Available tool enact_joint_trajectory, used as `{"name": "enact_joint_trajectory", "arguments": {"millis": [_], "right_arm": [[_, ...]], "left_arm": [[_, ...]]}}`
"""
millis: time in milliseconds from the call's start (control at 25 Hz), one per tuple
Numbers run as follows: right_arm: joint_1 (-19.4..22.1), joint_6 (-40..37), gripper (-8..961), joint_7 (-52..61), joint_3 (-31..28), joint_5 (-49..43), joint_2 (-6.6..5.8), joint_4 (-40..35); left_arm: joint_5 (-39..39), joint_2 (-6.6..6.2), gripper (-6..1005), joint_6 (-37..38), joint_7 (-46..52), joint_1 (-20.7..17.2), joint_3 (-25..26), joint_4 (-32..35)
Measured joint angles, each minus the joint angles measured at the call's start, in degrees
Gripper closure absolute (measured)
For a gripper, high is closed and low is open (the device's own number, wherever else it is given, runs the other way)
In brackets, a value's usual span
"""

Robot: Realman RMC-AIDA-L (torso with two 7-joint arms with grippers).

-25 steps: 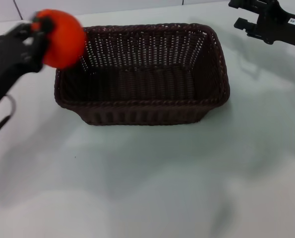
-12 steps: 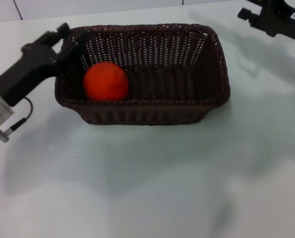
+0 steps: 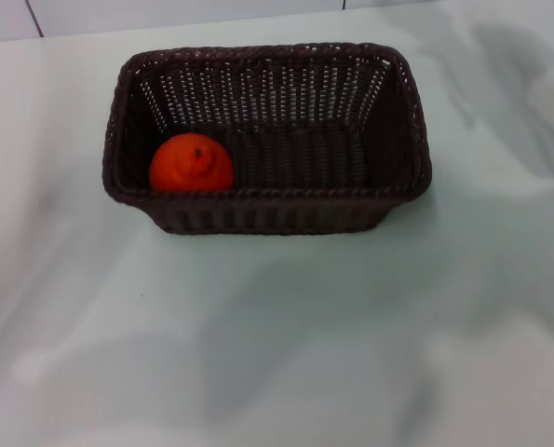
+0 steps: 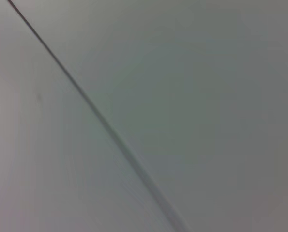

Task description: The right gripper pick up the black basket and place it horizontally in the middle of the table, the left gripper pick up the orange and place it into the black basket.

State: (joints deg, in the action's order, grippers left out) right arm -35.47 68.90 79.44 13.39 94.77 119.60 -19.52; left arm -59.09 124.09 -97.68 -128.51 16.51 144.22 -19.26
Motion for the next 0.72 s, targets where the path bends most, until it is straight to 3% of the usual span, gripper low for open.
{"name": "enact_joint_trajectory", "arguments": {"millis": [200,360,720], "right_arm": [[-0.65,-1.37,187,-28.40,0.03,15.52,0.06,8.25],[-1.26,0.25,187,-46.54,0.06,24.66,0.18,10.89],[-1.86,0.57,188,-51.02,-0.03,29.69,-0.06,10.92]], "left_arm": [[4.15,0.13,94,-5.35,-5.94,-4.03,6.97,5.48],[4.79,0.17,92,-6.99,-6.77,-6.40,9.68,7.19],[4.87,0.14,94,-7.20,-6.84,-6.60,9.82,9.18]]}}
